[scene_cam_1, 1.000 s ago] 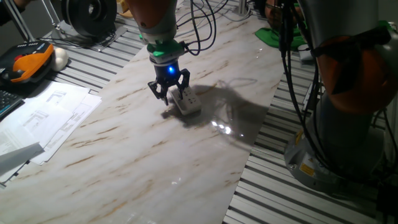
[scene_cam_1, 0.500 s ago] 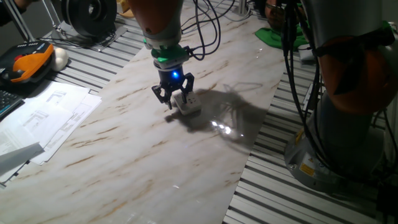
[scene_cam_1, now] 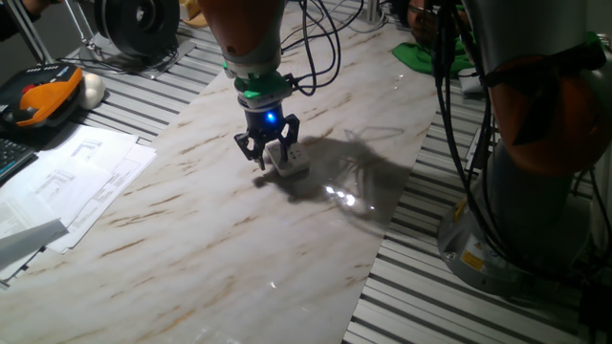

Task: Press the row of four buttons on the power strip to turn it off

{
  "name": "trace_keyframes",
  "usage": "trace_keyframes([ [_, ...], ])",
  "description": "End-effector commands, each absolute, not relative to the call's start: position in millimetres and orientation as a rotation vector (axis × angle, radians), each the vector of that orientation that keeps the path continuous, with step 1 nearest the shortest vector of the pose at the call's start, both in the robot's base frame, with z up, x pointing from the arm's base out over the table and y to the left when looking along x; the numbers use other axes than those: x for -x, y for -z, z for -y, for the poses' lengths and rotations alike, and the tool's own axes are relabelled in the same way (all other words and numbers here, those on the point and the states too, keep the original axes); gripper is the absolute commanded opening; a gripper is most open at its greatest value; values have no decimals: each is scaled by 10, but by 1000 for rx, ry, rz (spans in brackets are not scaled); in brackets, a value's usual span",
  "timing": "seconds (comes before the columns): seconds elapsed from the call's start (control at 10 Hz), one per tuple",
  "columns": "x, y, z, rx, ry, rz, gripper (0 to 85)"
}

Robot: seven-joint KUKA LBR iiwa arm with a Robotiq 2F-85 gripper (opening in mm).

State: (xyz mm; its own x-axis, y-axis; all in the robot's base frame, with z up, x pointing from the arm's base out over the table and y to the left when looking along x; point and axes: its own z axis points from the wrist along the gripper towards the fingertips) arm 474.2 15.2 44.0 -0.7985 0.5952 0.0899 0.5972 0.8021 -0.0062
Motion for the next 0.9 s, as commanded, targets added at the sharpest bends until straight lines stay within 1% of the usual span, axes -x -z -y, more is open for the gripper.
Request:
trace_keyframes([
  [0.0,-4748,-432,-155,961,34,2898,510],
  [0.5,-4771,-416,-162,958,32,2905,510],
  [0.6,-4775,-458,-160,956,24,2904,510],
  [0.8,-4796,-636,-108,929,33,2874,510],
])
